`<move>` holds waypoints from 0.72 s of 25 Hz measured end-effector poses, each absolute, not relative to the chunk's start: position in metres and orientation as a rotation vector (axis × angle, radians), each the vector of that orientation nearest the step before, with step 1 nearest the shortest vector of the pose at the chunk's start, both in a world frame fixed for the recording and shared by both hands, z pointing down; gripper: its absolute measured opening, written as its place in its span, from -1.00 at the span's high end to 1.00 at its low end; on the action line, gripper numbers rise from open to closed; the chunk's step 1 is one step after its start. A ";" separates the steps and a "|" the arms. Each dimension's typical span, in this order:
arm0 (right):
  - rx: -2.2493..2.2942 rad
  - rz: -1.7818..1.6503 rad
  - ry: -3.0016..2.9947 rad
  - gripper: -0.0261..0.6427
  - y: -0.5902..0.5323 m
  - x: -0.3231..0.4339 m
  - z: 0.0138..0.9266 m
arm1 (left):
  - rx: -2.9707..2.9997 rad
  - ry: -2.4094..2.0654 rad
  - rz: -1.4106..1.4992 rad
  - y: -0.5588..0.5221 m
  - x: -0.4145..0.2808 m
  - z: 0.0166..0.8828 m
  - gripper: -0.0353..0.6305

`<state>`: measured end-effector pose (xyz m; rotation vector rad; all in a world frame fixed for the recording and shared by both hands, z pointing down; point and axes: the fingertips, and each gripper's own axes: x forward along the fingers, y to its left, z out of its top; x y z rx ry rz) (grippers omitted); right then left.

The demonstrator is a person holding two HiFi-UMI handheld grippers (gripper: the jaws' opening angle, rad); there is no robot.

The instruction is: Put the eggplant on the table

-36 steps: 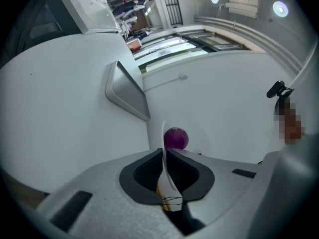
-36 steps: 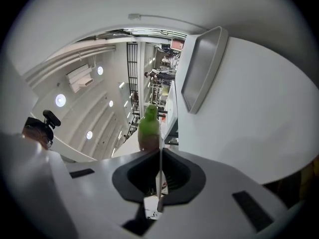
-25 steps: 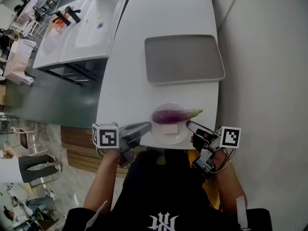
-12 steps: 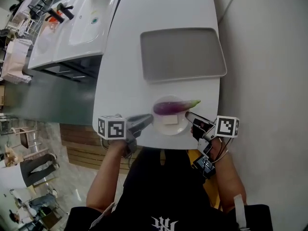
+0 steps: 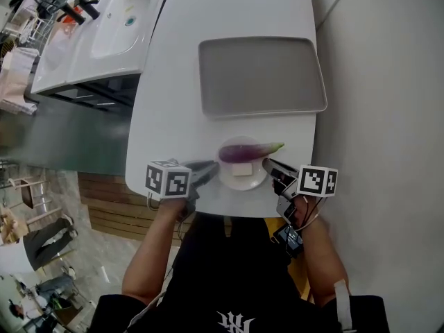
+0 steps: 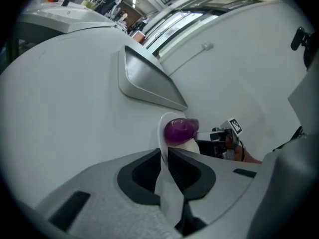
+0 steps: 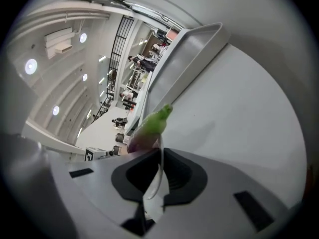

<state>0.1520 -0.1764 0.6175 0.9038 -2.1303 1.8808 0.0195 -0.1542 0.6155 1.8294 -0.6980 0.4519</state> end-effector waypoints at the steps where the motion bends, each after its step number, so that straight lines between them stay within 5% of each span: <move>1: 0.908 1.860 -2.123 0.88 -0.176 0.152 0.619 | 1.836 -0.705 0.484 -0.153 0.020 0.617 0.79; 18: 0.965 1.327 -2.031 0.80 -0.180 0.156 0.643 | 1.913 -0.778 0.854 -0.152 0.027 0.638 0.74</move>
